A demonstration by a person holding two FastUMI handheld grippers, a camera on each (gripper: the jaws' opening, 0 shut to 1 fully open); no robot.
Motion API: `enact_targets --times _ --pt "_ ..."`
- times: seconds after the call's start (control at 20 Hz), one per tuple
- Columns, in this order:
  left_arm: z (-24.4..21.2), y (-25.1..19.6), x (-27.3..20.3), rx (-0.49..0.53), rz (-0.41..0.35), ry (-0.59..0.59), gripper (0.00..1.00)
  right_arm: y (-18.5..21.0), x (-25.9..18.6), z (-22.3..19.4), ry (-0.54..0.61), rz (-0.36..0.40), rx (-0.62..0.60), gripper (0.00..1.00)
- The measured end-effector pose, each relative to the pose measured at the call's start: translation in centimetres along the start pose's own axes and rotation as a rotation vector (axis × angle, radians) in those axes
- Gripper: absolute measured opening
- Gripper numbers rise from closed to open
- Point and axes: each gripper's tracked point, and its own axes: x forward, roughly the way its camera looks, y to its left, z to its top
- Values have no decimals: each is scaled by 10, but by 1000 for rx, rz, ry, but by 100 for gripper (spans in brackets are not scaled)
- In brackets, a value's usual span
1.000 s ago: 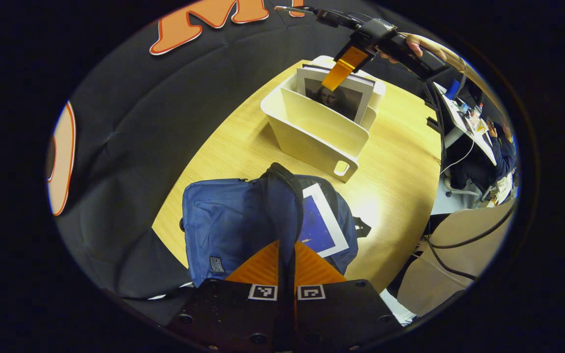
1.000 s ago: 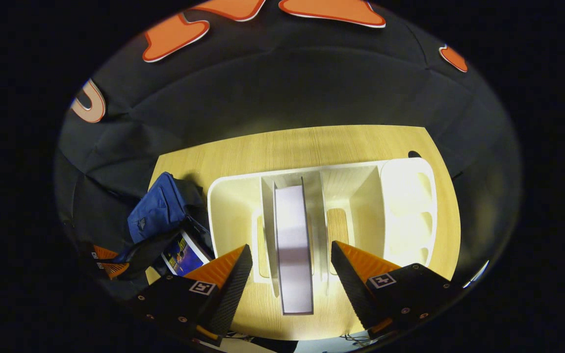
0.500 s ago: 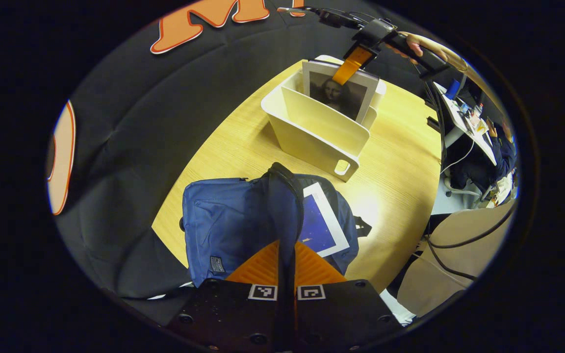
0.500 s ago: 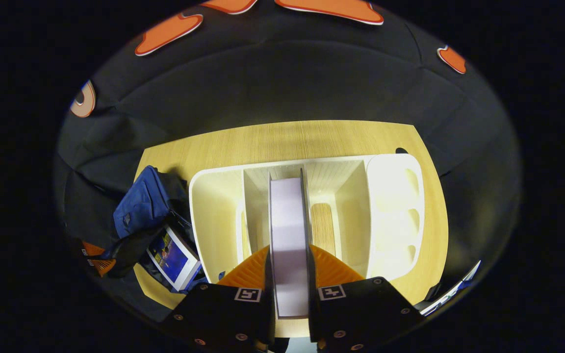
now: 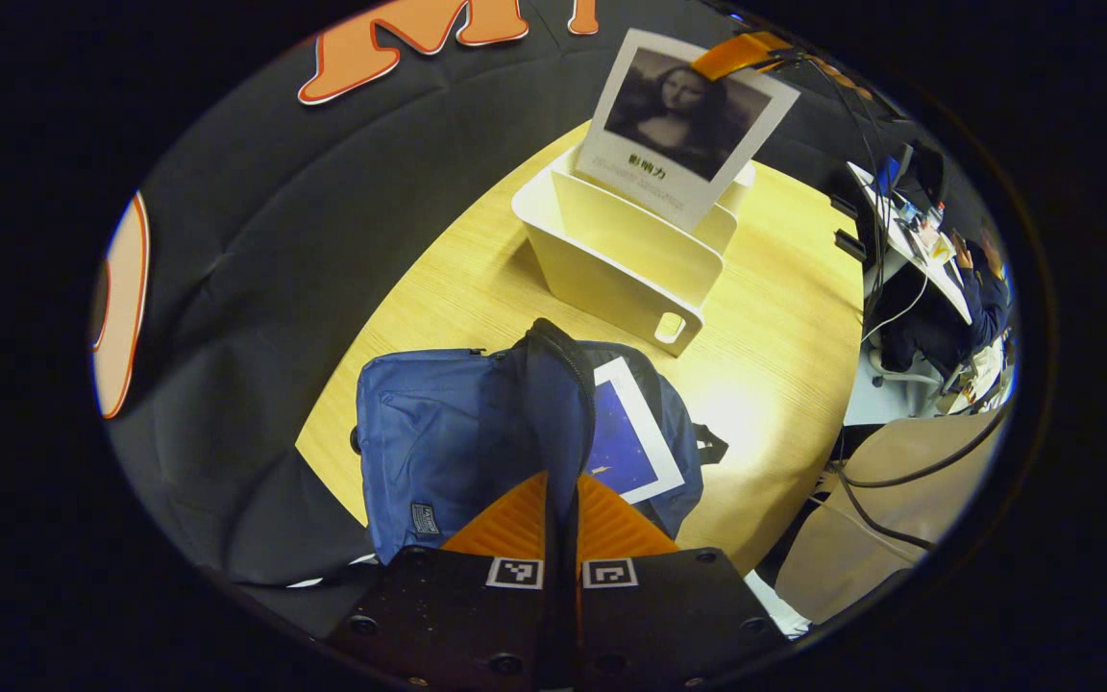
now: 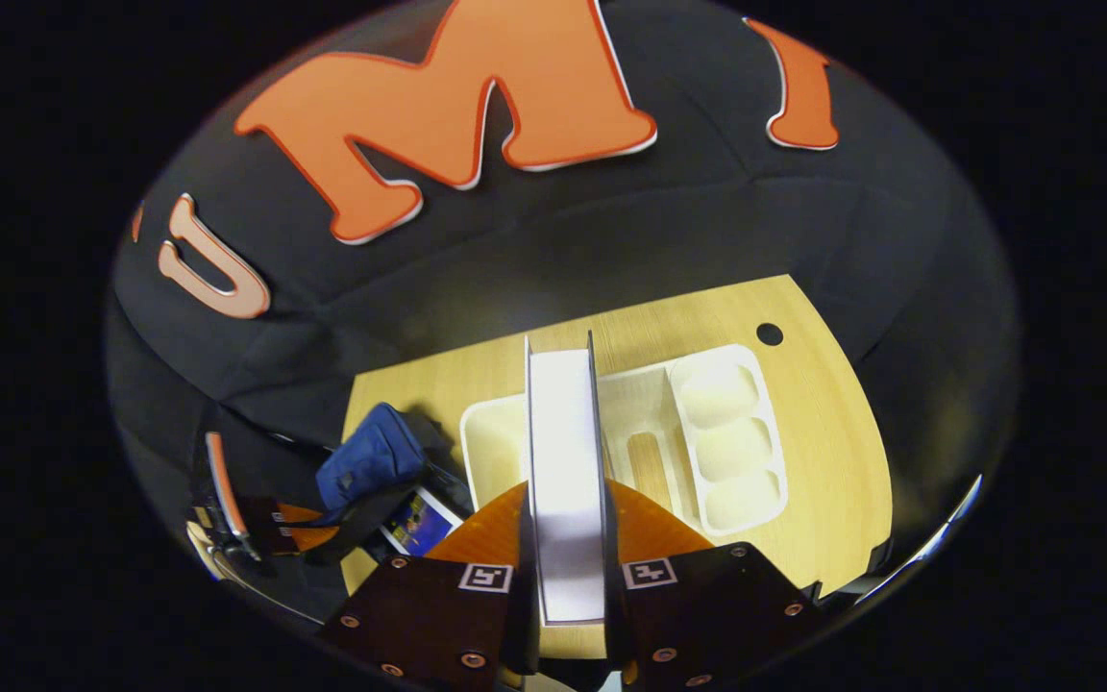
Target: Open the schoolbag, grab two books from the bookshelf and put them into the schoolbag.
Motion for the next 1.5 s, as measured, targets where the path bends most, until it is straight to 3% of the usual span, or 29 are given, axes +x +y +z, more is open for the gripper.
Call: enact_targets --times 0.35,0.6,0.8,1.05,1.2,1.5 --pt "1 6 -3 -8 51 -14 1 45 -76 -34 -143 284 134 27" --pt "3 9 -8 24 93 -9 1 60 -68 -101 -168 367 182 27" --pt "4 10 -10 29 108 1 1 91 -35 -153 -139 486 332 27" --pt "7 12 -14 40 130 8 1 122 47 -211 -89 516 445 27" --pt "9 10 -15 40 134 14 1 124 95 -227 -91 464 500 27" --pt "15 1 -14 101 136 21 1 174 159 -234 -61 478 579 27"
